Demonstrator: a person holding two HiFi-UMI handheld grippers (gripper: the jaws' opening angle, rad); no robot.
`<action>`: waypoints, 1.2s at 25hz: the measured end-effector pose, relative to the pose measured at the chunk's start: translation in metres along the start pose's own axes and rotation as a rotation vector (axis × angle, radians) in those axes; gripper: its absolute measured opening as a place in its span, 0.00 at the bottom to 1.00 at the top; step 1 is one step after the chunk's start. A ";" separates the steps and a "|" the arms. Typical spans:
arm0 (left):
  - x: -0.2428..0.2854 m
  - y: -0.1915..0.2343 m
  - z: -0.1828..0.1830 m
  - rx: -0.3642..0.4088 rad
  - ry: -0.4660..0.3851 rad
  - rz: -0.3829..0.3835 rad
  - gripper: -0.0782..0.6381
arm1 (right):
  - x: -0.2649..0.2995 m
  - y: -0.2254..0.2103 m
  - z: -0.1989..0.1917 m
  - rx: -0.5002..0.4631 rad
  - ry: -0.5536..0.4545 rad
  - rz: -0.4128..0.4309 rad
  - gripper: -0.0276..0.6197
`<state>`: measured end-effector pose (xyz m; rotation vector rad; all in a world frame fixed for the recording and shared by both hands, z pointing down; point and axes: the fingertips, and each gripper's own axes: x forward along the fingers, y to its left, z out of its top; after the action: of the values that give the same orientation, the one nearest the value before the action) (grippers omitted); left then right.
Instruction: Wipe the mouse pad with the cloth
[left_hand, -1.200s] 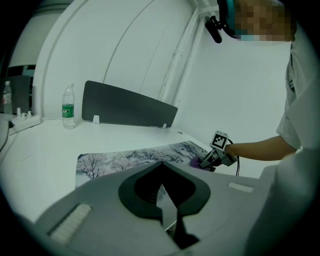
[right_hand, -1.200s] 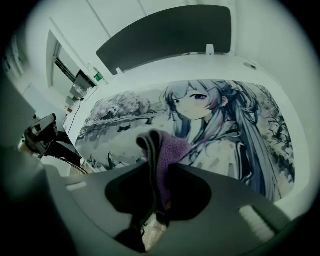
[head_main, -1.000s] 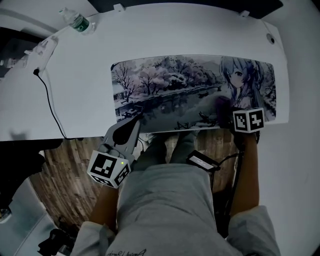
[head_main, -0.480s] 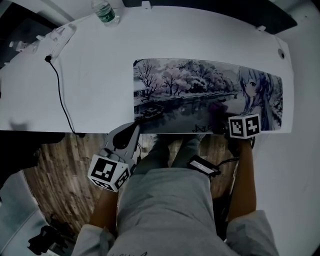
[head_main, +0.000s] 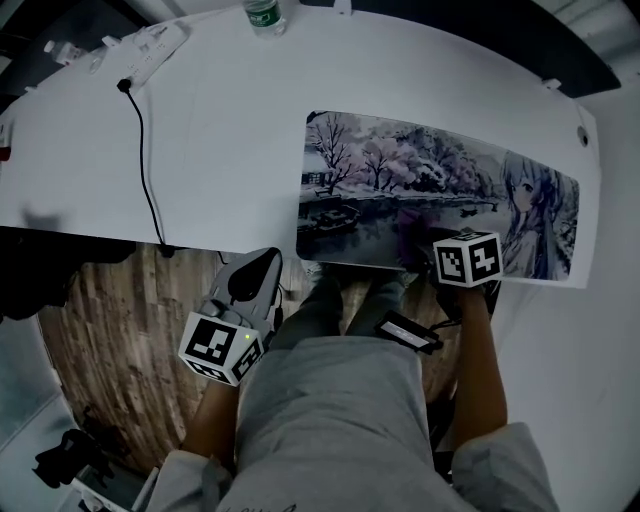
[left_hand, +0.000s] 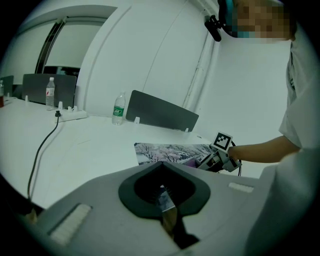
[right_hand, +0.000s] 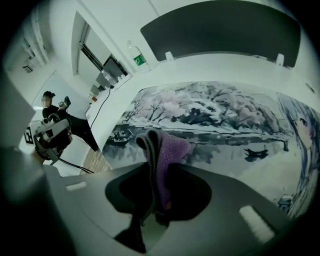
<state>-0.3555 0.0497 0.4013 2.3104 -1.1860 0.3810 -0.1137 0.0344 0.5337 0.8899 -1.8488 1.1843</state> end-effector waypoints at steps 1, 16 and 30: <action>-0.002 0.001 -0.002 -0.006 -0.001 0.004 0.13 | 0.003 0.007 0.003 -0.012 0.004 0.008 0.19; -0.053 0.042 -0.023 -0.093 -0.037 0.151 0.13 | 0.062 0.112 0.031 -0.197 0.060 0.147 0.19; -0.083 0.062 -0.033 -0.131 -0.073 0.223 0.13 | 0.095 0.172 0.043 -0.275 0.047 0.199 0.19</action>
<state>-0.4551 0.0939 0.4100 2.1026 -1.4654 0.2899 -0.3152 0.0361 0.5334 0.5303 -2.0368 1.0237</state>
